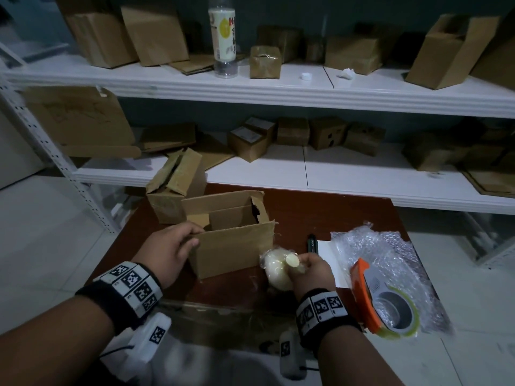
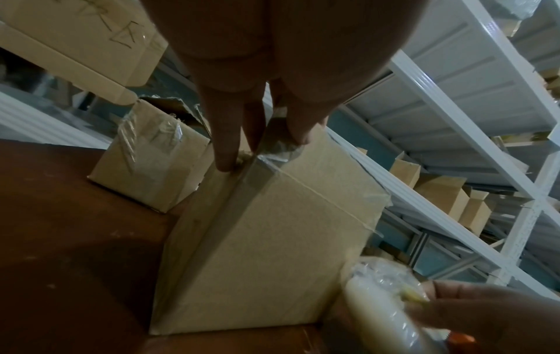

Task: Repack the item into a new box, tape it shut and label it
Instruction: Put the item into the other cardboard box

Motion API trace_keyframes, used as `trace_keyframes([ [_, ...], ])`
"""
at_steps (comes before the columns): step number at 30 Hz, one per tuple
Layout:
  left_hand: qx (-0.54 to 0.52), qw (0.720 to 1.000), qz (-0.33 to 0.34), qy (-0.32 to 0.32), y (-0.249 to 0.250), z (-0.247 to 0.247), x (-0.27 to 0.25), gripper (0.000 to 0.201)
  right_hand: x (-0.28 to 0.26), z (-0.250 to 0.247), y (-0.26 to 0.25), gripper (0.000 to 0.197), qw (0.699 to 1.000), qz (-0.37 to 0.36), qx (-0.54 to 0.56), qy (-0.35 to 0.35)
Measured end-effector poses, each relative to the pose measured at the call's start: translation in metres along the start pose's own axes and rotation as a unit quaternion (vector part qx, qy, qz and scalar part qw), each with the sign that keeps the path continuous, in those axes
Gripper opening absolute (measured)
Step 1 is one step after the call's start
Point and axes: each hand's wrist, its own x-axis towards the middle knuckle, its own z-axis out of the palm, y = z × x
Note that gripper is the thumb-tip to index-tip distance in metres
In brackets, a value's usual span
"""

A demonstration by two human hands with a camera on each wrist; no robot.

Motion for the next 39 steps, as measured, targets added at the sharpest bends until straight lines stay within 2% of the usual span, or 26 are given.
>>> trace_keyframes([
  [3,-0.005,1.000,0.005,-0.009,0.000,-0.001,0.002,0.021,0.004,-0.021,-0.005,0.016,0.996,-0.019,0.050,0.071],
  [6,-0.025,1.000,0.011,-0.012,-0.001,0.000,0.003,0.020,-0.003,-0.049,-0.020,0.021,0.975,-0.066,0.126,0.172],
  [8,-0.033,0.999,0.019,-0.015,-0.003,0.000,0.004,0.020,-0.013,-0.063,-0.035,0.021,0.960,-0.114,0.151,0.208],
  [9,-0.037,0.999,0.023,-0.016,-0.004,0.001,0.005,0.021,-0.019,-0.066,-0.046,0.021,0.956,-0.147,0.157,0.202],
  [11,-0.043,0.998,0.029,-0.021,-0.006,0.001,0.008,0.025,-0.031,-0.071,-0.073,0.021,0.952,-0.223,0.151,0.147],
  [13,-0.046,0.998,0.033,-0.026,-0.011,-0.001,0.012,0.027,-0.038,-0.069,-0.106,0.020,0.947,-0.289,0.112,0.079],
  [15,-0.059,0.997,0.037,-0.029,-0.014,-0.002,0.014,0.022,-0.038,-0.060,-0.136,0.021,0.944,-0.324,0.055,0.042],
  [19,-0.080,0.996,0.047,-0.012,-0.013,-0.005,0.015,0.013,-0.019,-0.034,-0.170,0.022,0.944,-0.325,-0.031,-0.047],
  [22,-0.089,0.995,0.044,-0.004,-0.018,-0.004,0.018,0.011,-0.004,-0.017,-0.181,0.022,0.929,-0.319,-0.174,-0.067],
  [25,-0.094,0.995,0.025,-0.014,-0.022,-0.002,0.019,0.014,0.006,-0.009,-0.193,0.021,0.909,-0.307,-0.271,-0.076],
  [28,-0.111,0.993,0.017,-0.024,-0.027,0.001,0.021,0.012,0.015,0.003,-0.204,0.024,0.872,-0.288,-0.386,-0.088],
  [30,-0.115,0.993,0.020,-0.027,-0.028,0.001,0.022,0.013,0.019,0.009,-0.204,0.017,0.841,-0.281,-0.452,-0.099],
  [33,-0.122,0.992,0.012,-0.036,-0.034,0.001,0.025,0.011,0.021,0.022,-0.204,0.019,0.801,-0.293,-0.505,-0.135],
  [35,-0.126,0.991,0.011,-0.037,-0.036,0.002,0.027,0.012,0.020,0.026,-0.208,0.023,0.786,-0.301,-0.515,-0.163],
  [37,-0.125,0.991,0.016,-0.037,-0.036,0.001,0.028,0.012,0.021,0.027,-0.211,0.025,0.801,-0.300,-0.492,-0.163],
  [39,-0.128,0.991,0.015,-0.039,-0.037,0.000,0.029,0.013,0.023,0.025,-0.213,0.022,0.832,-0.288,-0.447,-0.157],
])
